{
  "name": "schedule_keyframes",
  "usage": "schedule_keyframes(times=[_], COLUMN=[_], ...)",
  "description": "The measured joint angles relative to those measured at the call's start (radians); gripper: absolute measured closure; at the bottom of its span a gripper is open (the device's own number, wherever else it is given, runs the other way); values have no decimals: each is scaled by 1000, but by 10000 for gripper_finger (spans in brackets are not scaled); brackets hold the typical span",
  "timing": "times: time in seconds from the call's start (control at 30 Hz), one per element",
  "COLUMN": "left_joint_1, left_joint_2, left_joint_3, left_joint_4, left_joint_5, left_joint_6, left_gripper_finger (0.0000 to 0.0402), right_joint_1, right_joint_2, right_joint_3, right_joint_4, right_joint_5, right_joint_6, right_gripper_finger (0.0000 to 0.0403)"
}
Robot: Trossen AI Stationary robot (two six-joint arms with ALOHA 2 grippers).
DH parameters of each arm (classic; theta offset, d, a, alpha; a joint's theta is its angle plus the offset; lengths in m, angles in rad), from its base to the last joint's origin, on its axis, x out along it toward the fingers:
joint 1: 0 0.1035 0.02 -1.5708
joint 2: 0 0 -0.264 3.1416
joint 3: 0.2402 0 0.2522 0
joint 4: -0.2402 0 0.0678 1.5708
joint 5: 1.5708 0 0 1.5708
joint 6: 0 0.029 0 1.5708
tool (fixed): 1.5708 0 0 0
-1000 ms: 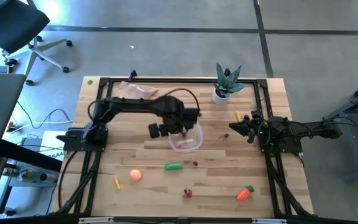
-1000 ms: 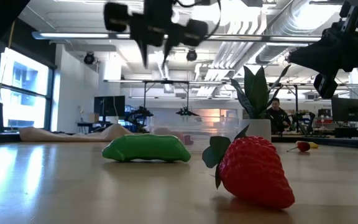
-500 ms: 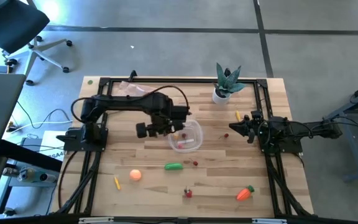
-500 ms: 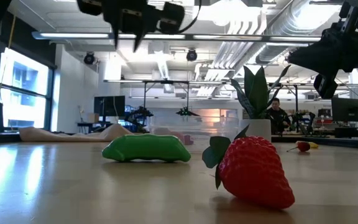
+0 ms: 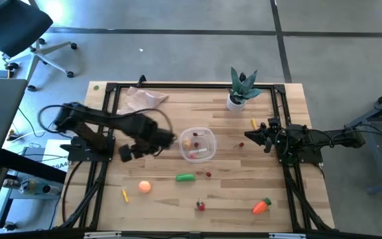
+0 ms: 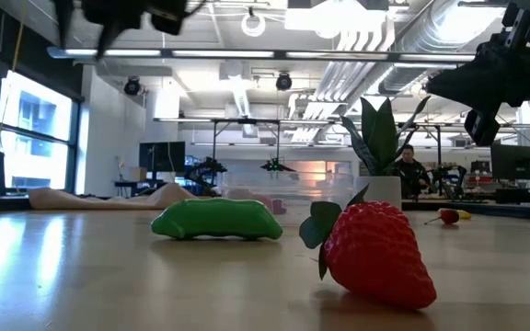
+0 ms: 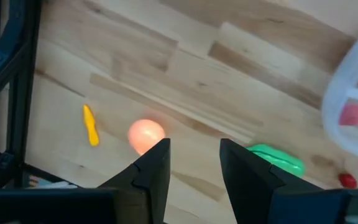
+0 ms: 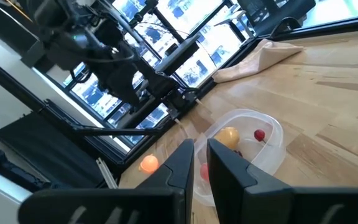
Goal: Pick and placing Produce into tupperware
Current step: Put the orange peach into the transparent bin
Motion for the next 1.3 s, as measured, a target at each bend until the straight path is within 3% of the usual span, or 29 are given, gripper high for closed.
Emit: schedule_keyframes(times=[0.17, 0.33, 0.63, 0.87, 1.1, 1.3], left_joint_1=[-116, -236, -334, -330, -331, -331], left_joint_2=[-186, -329, -317, -214, -172, -172], left_joint_3=[-212, -392, -551, -555, -555, -555], left_joint_4=[110, 283, 651, 695, 700, 689], left_joint_5=[-2, 4, -7, 7, 7, 8], left_joint_6=[-166, -444, -946, -971, -966, -841], left_gripper_finger=[273, 273, 273, 269, 217, 247], right_joint_1=[0, 0, 0, 0, 0, 0], right_joint_2=[0, 0, 0, 0, 0, 0], right_joint_3=[0, 0, 0, 0, 0, 0], right_joint_4=[0, 0, 0, 0, 0, 0], right_joint_5=[0, 0, 0, 0, 0, 0], right_joint_6=[0, 0, 0, 0, 0, 0], right_gripper_finger=[366, 366, 366, 366, 366, 366])
